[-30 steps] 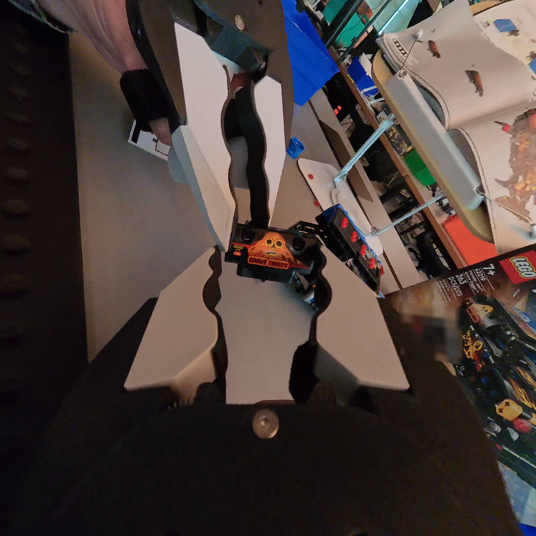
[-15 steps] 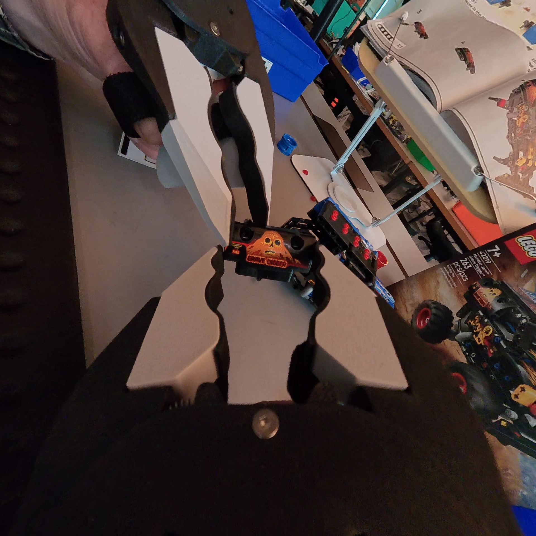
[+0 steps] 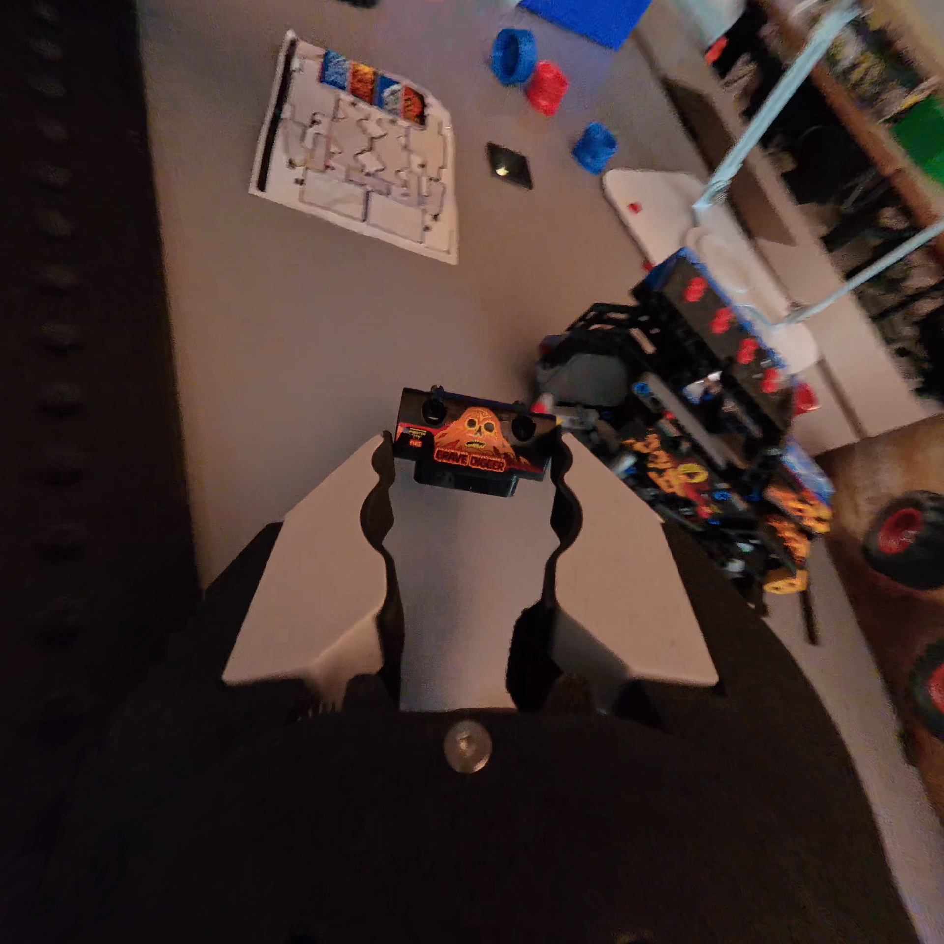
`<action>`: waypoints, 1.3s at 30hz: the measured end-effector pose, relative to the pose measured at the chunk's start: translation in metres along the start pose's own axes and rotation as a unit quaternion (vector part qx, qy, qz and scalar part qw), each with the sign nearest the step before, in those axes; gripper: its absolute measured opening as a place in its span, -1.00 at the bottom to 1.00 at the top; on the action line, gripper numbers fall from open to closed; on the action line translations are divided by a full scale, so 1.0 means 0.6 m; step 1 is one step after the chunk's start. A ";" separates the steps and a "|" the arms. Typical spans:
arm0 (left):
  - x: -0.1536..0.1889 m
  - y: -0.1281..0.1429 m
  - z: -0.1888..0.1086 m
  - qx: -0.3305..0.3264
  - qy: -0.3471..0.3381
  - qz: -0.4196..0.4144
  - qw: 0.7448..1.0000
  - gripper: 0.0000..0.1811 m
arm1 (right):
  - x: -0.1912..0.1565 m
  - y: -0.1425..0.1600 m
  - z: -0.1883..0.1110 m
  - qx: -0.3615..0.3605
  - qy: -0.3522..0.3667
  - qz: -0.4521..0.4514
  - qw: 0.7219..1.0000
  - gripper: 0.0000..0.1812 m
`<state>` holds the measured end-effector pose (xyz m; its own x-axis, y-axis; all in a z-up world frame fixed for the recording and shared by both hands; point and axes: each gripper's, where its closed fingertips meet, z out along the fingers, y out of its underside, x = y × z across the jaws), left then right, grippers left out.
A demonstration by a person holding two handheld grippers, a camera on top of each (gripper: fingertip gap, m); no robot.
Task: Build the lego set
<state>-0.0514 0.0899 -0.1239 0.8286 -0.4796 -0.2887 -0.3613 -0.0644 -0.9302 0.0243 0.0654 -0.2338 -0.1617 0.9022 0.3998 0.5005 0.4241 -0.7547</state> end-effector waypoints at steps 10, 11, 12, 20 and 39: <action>-0.196 -0.081 0.093 -0.061 -0.142 0.179 0.972 -0.46 | -0.041 0.021 0.009 -0.031 -0.079 0.021 0.996 -0.34; -0.213 -0.081 0.112 -0.073 -0.151 0.195 0.966 -0.45 | -0.042 0.025 0.010 -0.037 -0.082 0.021 0.996 -0.33; -0.228 -0.081 0.131 -0.083 -0.162 0.216 0.959 -0.45 | -0.043 0.026 0.011 -0.038 -0.083 0.021 0.996 -0.34; -0.291 -0.025 0.222 -0.184 -0.192 0.282 0.922 -0.40 | -0.040 0.025 0.009 -0.032 -0.067 0.002 0.997 -0.33; -0.288 -0.015 0.204 -0.158 -0.170 0.209 0.950 -0.44 | 0.067 -0.019 -0.036 0.059 0.129 0.012 0.990 -0.33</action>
<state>-0.1392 0.2803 -0.0932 0.6553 -0.2153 -0.7240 -0.7550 -0.2163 -0.6191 0.0304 0.0950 -0.1981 0.0791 0.8689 0.4887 0.3964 0.4223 -0.8152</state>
